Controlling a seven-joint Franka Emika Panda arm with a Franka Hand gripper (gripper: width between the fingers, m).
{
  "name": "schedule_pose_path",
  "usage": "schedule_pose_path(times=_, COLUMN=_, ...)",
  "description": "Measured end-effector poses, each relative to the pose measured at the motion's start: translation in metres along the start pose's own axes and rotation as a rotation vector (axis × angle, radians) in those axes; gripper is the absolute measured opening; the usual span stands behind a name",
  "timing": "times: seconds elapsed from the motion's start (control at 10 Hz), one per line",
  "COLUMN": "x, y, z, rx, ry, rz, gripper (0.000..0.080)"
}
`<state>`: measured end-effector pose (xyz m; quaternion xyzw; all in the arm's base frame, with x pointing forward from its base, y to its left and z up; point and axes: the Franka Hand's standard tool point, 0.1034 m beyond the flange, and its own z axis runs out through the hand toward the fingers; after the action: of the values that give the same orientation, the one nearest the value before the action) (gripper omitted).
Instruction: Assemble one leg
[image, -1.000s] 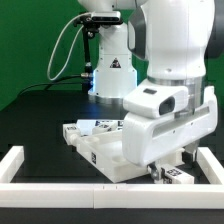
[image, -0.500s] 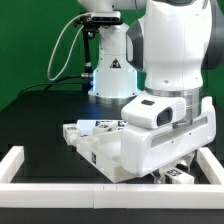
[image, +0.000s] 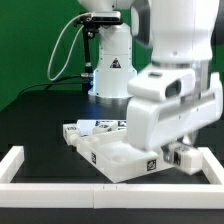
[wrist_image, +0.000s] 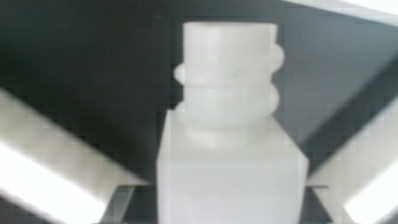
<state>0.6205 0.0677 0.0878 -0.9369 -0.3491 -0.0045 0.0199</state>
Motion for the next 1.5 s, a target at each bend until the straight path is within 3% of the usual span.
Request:
schedule_pose_path(times=0.1, x=-0.019, y=0.008, z=-0.018, rx=-0.014, ry=0.000, rz=-0.021, gripper=0.0279)
schedule_pose_path(times=0.3, x=-0.067, y=0.039, z=-0.039, rx=-0.032, ry=-0.019, rz=-0.028, gripper=0.0281)
schedule_pose_path(times=0.5, x=-0.097, y=0.060, z=-0.048, rx=-0.048, ry=-0.026, rz=0.004, gripper=0.0281)
schedule_pose_path(times=1.0, x=-0.098, y=0.058, z=-0.044, rx=-0.041, ry=-0.030, rz=-0.006, gripper=0.0281)
schedule_pose_path(times=1.1, x=-0.116, y=0.070, z=-0.029, rx=-0.023, ry=-0.020, rz=-0.023, gripper=0.0281)
schedule_pose_path(times=1.2, x=-0.138, y=0.083, z=-0.007, rx=-0.025, ry=-0.025, rz=-0.004, gripper=0.0281)
schedule_pose_path(times=1.4, x=-0.151, y=0.095, z=0.031, rx=0.003, ry=-0.032, rz=-0.005, gripper=0.0281)
schedule_pose_path(times=1.5, x=-0.154, y=0.103, z=0.041, rx=0.007, ry=-0.034, rz=-0.010, gripper=0.0281)
